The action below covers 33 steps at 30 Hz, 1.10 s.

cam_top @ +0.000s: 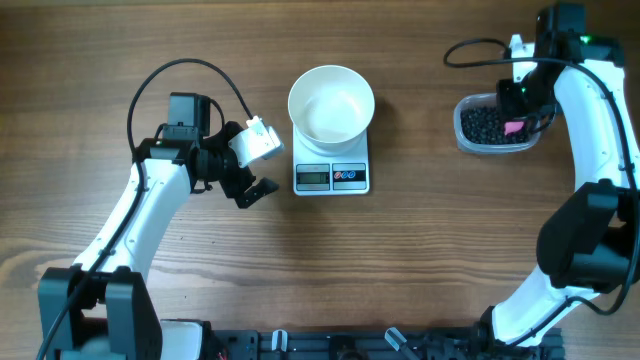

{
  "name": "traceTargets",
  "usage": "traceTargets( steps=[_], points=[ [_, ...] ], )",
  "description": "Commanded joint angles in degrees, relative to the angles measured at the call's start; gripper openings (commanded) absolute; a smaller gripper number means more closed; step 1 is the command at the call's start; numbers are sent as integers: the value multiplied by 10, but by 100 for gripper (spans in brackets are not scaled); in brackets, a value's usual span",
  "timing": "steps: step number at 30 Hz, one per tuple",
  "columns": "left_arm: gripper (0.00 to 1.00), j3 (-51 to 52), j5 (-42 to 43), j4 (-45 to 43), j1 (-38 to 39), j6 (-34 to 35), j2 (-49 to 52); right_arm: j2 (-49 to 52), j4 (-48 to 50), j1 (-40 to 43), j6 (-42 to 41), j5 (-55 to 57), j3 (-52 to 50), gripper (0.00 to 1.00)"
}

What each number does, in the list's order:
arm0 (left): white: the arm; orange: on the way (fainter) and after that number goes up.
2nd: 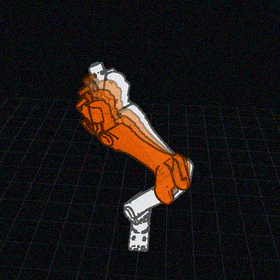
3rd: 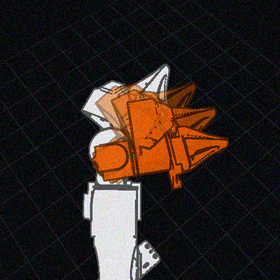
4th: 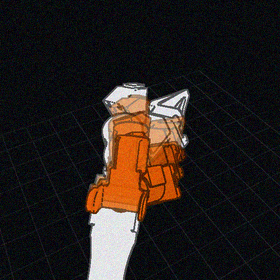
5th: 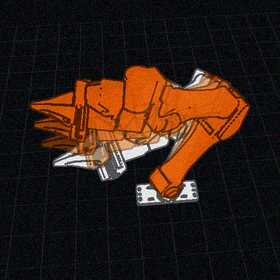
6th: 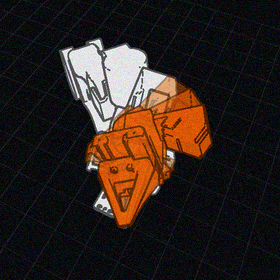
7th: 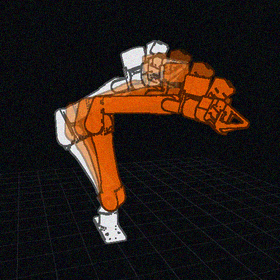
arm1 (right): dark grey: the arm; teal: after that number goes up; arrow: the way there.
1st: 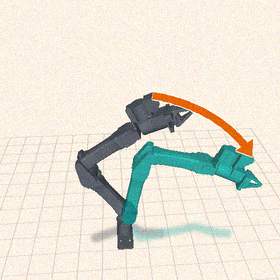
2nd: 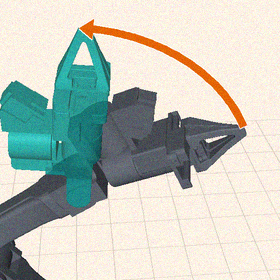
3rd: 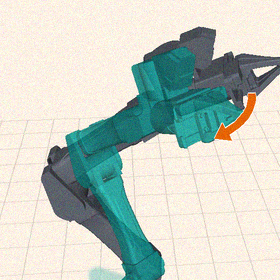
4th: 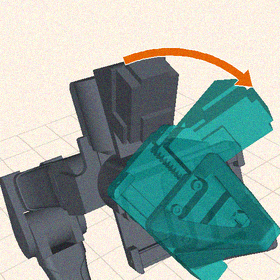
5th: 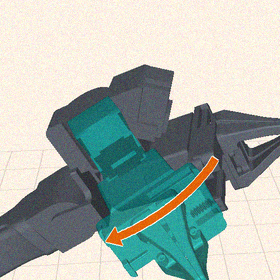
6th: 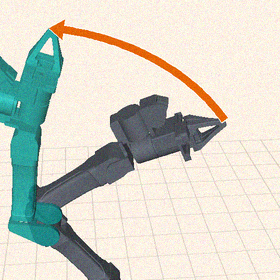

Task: Scoop item into bowl and weigh 150g on scale
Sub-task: 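Move the held scoop with the right gripper over the bean tub, then dip the scoop into the black beans and scoop them up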

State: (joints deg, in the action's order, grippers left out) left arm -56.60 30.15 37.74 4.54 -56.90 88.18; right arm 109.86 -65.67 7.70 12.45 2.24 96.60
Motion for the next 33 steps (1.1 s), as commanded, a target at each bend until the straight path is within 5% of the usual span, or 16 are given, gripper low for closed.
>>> traceTargets(
  steps=[1, 9, 23, 33],
  points=[
    [100, 5, 13, 0, -3, -5, 5, 20, -5, 3, -6, -89, -54, 4],
    [100, 5, 13, 0, -3, -5, 5, 21, -18, 20, -19, -152, -62, 4],
    [100, 5, 13, 0, -3, -5, 5, 23, -22, 180, 17, -360, -73, 4],
    [100, 5, 13, 0, -3, -5, 5, 24, 22, 134, 4, -360, -122, 4]
  ],
)
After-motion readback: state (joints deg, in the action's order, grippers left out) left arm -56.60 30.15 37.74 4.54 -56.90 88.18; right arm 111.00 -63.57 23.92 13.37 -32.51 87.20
